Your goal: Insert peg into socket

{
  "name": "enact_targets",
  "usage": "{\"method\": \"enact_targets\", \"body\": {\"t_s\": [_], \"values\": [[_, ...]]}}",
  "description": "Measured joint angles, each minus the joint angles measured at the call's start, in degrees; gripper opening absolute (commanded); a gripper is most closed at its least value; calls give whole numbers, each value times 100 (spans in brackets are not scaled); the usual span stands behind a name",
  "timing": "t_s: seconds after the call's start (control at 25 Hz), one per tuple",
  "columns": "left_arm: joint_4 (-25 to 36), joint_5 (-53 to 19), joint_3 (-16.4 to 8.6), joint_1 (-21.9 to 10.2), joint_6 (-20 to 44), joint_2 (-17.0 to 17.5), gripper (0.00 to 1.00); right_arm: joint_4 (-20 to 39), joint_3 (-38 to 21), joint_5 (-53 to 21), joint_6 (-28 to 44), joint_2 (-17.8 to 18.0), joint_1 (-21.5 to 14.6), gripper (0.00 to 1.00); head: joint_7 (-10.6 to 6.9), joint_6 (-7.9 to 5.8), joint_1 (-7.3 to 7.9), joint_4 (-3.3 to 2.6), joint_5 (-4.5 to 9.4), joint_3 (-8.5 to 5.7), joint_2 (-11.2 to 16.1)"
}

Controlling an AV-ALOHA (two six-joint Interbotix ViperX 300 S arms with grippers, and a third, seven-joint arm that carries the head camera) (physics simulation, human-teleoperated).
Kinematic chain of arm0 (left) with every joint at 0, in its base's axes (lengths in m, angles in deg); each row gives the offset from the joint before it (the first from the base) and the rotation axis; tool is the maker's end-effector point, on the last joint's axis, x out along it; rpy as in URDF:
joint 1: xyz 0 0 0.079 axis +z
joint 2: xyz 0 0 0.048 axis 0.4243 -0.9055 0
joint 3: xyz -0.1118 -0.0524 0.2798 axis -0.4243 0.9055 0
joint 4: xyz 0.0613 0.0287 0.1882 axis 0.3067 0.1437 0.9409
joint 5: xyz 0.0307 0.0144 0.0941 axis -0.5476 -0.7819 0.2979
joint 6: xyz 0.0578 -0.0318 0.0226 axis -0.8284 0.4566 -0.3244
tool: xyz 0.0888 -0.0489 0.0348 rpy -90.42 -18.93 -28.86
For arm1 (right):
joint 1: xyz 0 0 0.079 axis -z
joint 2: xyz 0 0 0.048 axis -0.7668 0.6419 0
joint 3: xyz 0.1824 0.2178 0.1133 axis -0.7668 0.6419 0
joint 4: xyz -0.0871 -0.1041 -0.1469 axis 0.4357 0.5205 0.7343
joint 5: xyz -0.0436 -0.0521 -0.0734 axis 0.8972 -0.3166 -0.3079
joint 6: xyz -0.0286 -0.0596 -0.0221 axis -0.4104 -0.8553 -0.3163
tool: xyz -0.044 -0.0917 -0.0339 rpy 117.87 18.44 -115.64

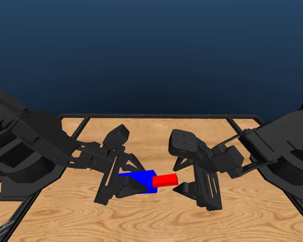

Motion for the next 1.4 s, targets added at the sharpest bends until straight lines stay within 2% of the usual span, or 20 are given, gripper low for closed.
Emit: {"method": "enact_targets", "body": {"t_s": [0.2, 0.24, 0.4, 0.56, 0.8, 1.0, 1.2, 1.4], "values": [[107, -121, 32, 13, 144, 24, 0, 246, 484, -234, 597, -497, -128, 100, 32, 15, -62, -13, -4, 0, 0], [143, -128, 27, 9, 158, 14, 0, 288, 518, -271, 693, -540, -156, 0, 40, 18, -75, -16, -3, 0, 0], [239, -173, -48, 26, 237, -32, 0, 419, 510, -246, 858, -466, -260, 0, 67, 31, -126, -25, 3, 0, 0], [371, -322, -117, 70, 351, -28, 0, 443, 255, -7, 864, -194, -215, 0, 85, 38, -161, -31, 8, 0, 1], [549, -465, -231, 95, 507, -107, 0, 239, -383, 537, 389, 344, 10, 0, 114, 49, -163, -25, 9, 0, 24], [640, -564, -258, 103, 615, -137, 0, -20, -611, 931, 19, 634, 181, 0, 128, 60, -141, -15, 5, 0, 43], [721, -694, -249, 112, 722, -97, 0, -209, -391, 1038, -104, 584, 226, 0, 121, 68, -123, -9, -3, 0, 45], [871, -830, -205, 130, 898, -7, 0, -307, 439, 1074, 248, -39, 236, 0, 105, 69, -119, -10, -15, 0, 45]]}}
